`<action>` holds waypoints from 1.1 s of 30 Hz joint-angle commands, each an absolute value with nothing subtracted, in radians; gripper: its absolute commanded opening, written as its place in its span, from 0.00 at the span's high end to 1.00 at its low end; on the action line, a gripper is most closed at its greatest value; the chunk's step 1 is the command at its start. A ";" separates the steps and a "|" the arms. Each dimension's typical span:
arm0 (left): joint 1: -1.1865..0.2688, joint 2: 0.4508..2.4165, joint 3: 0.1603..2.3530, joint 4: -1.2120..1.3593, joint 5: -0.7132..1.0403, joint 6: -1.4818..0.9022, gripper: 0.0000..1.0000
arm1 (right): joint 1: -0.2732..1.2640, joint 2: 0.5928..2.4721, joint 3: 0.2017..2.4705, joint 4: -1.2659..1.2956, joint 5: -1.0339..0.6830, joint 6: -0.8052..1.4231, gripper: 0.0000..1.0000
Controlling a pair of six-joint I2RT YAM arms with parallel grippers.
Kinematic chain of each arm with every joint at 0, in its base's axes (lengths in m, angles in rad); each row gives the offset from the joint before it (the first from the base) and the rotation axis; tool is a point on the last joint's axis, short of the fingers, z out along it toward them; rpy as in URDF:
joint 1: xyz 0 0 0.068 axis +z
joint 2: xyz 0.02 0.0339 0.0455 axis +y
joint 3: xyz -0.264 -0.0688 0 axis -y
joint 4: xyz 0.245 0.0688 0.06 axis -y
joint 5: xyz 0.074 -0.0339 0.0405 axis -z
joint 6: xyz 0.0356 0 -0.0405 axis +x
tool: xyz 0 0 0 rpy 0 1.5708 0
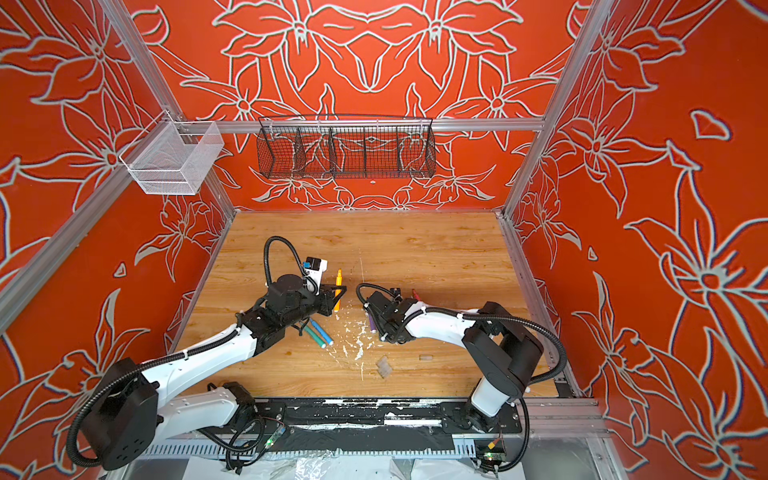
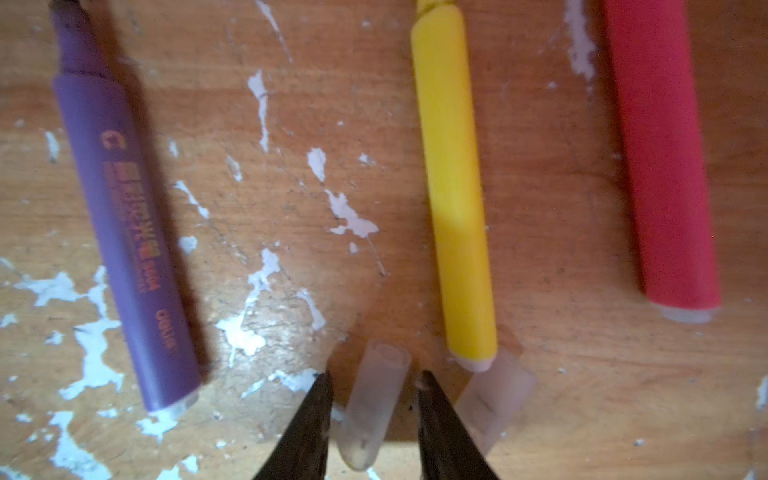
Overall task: Insert the pens into the pen caps
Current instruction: 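Close the right gripper on a translucent pen cap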
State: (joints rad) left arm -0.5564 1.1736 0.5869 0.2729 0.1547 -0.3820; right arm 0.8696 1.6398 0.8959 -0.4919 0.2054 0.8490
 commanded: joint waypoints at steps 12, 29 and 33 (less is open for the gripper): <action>-0.552 1.148 0.588 0.293 0.162 -0.371 1.00 | 0.868 1.696 0.893 -0.504 0.218 0.864 0.74; -0.536 1.087 0.499 0.393 0.100 -0.511 1.00 | 0.864 1.628 0.840 -0.453 0.186 0.875 0.85; -0.534 1.074 0.497 0.396 0.161 -0.498 1.00 | 0.863 1.559 0.850 -0.474 0.201 0.874 0.85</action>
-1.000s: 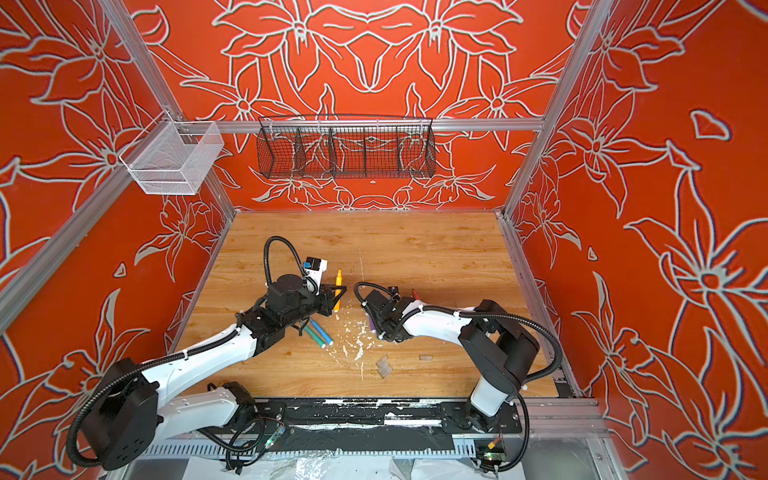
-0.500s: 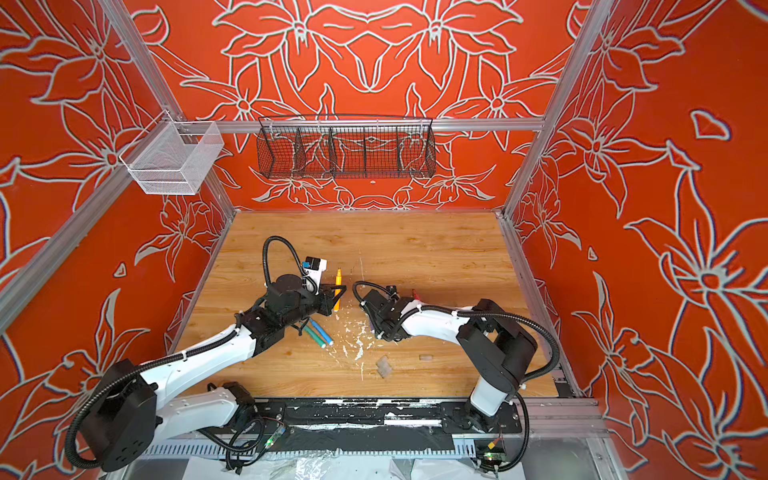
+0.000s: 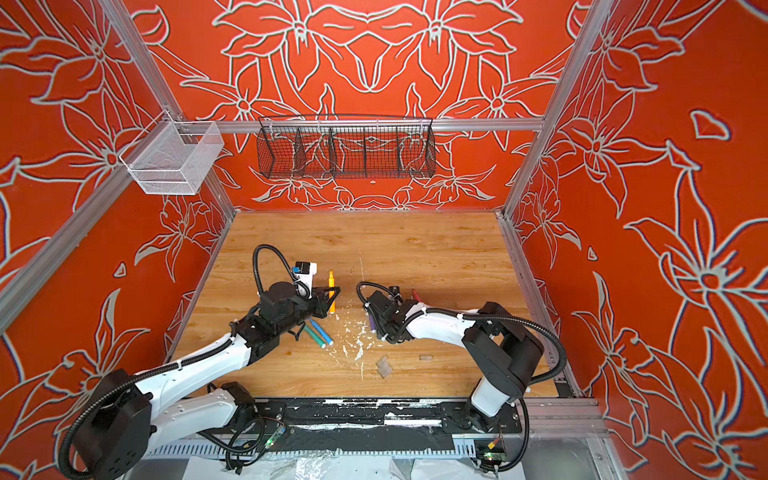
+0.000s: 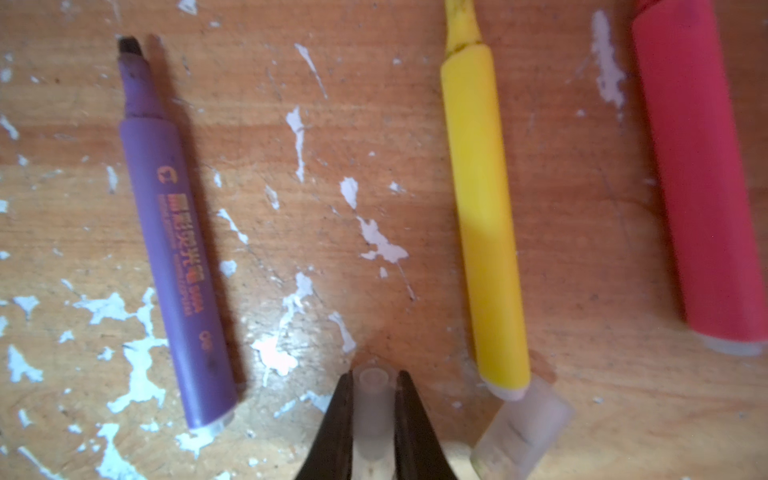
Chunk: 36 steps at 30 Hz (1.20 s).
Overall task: Insert the pens into the pen caps
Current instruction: 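Close the right gripper on a translucent pen cap, then lift the cap and carry it above the orange marker tip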
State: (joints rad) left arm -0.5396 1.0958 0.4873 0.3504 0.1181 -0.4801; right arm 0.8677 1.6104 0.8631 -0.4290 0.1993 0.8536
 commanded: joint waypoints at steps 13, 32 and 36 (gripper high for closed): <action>-0.531 1.226 0.568 0.438 0.321 -0.495 1.00 | 0.855 1.277 0.894 -0.485 0.158 0.910 0.86; -0.555 1.220 0.556 0.532 0.573 -0.483 1.00 | 0.831 0.956 0.894 -0.091 0.172 0.678 0.90; -0.584 1.226 0.556 0.552 0.616 -0.481 1.00 | 0.831 0.878 0.706 0.152 0.161 0.711 0.91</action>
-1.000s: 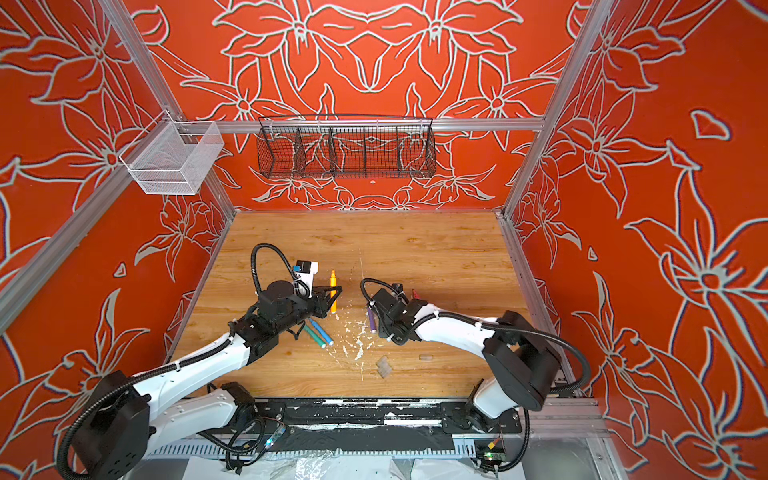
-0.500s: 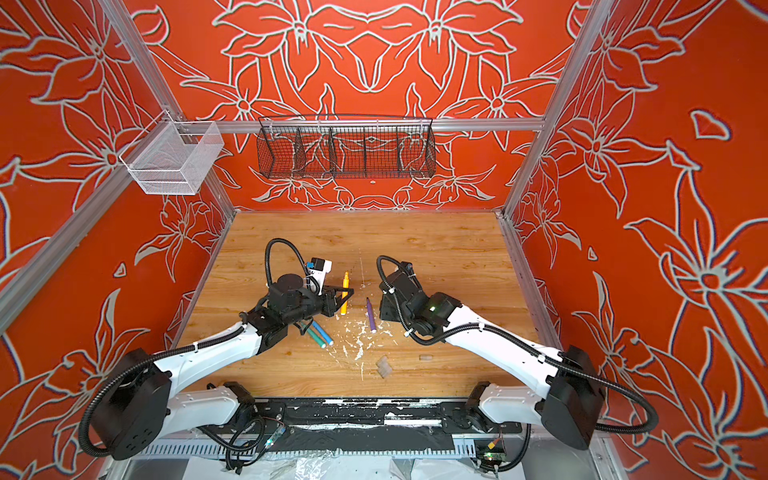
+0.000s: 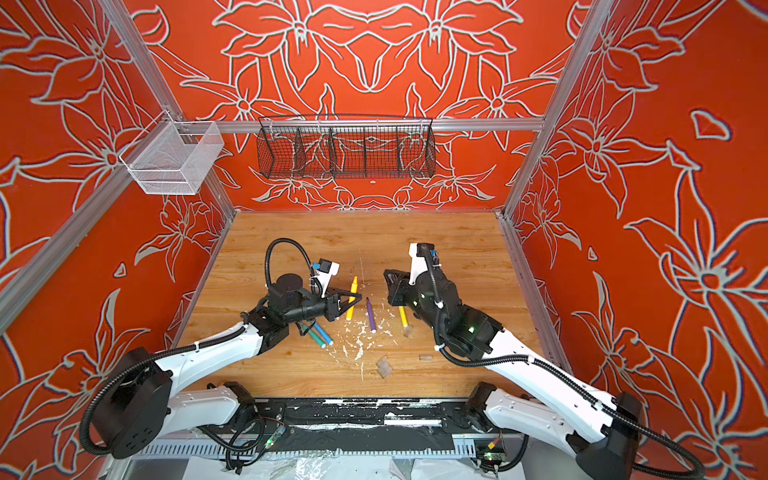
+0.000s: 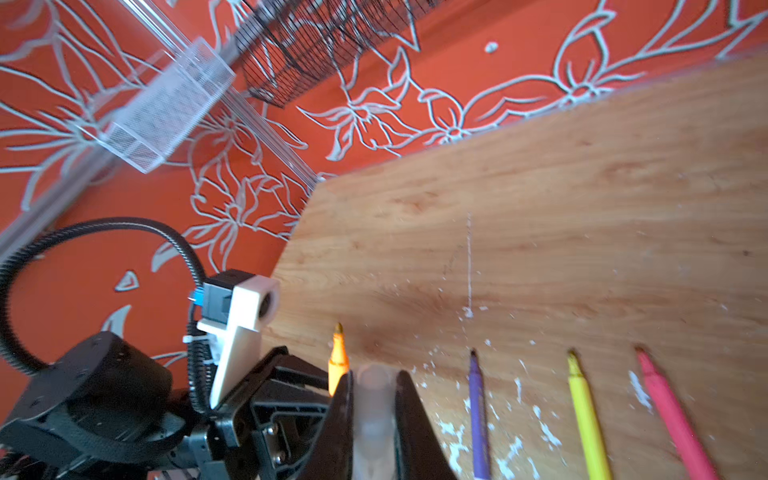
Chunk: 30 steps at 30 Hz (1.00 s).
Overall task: Insert the pens into the pen caps
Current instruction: 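Lift the cap and carry it above the orange marker tip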
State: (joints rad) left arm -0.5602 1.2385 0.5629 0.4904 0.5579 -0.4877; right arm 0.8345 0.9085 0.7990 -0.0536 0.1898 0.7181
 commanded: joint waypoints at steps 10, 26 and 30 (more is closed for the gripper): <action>-0.677 1.231 0.552 0.604 0.650 -0.474 1.00 | 0.831 0.854 0.588 0.373 0.084 0.780 0.99; -0.695 1.226 0.553 0.590 0.640 -0.463 1.00 | 0.830 0.968 0.544 0.575 0.020 0.847 0.95; -0.695 1.229 0.556 0.593 0.641 -0.466 1.00 | 0.831 0.988 0.548 0.586 0.007 0.858 0.95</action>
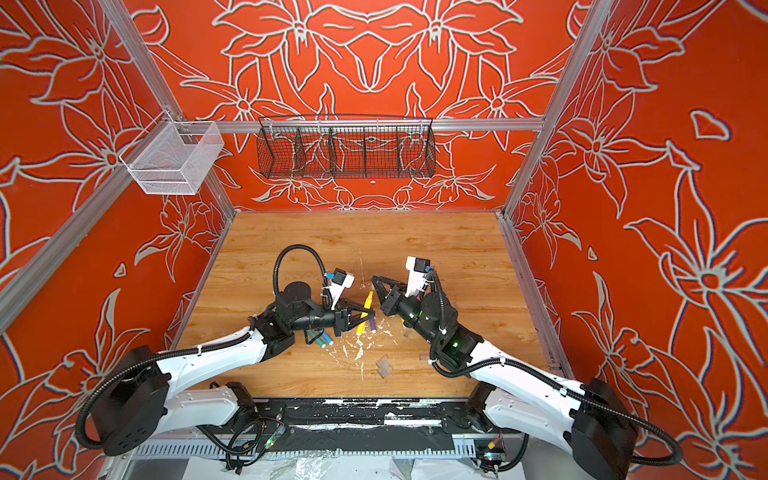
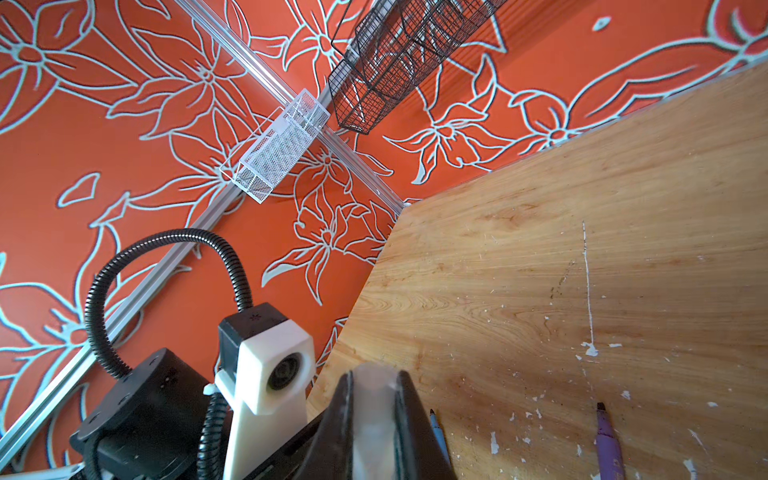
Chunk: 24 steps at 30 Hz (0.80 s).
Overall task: Insert the pens into the pen caps
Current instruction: 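Lift the cap and carry it above the orange marker tip, then press the cap down onto the orange marker held by the left gripper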
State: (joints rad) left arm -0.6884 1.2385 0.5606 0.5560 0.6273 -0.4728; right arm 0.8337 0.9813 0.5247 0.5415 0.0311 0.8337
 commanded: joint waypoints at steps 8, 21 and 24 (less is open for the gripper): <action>-0.695 1.206 0.552 0.562 0.588 -0.456 1.00 | 0.831 0.992 0.545 0.570 0.011 0.872 0.95; -0.660 1.168 0.562 0.481 0.511 -0.461 1.00 | 0.874 1.075 0.586 0.568 -0.028 0.896 1.00; -0.628 1.155 0.544 0.506 0.526 -0.483 1.00 | 0.903 1.091 0.582 0.603 -0.030 0.886 1.00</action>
